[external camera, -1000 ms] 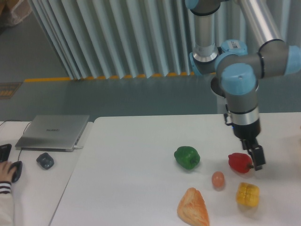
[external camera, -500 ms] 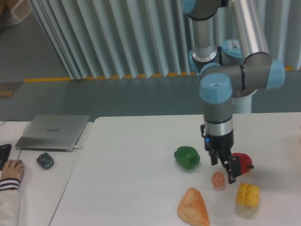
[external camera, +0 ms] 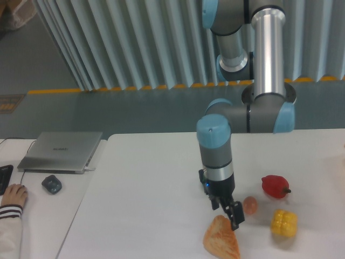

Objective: Place the triangular bread in the basket
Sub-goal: 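Move the gripper down past the red pepper toward the triangular bread, then lower the open gripper onto the triangular bread and close on it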

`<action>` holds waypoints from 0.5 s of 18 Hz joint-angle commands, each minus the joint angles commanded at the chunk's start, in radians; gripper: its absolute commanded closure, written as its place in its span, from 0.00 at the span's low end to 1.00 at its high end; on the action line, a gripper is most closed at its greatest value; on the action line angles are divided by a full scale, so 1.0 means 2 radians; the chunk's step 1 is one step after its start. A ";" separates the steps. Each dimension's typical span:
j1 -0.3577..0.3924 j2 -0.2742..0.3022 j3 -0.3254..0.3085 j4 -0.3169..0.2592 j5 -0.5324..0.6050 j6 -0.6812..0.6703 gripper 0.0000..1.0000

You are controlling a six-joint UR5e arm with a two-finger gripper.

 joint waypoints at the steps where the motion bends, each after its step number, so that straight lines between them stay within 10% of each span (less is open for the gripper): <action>1: -0.002 -0.002 0.000 0.000 0.000 0.000 0.00; 9: -0.004 -0.016 0.000 0.000 0.003 0.003 0.02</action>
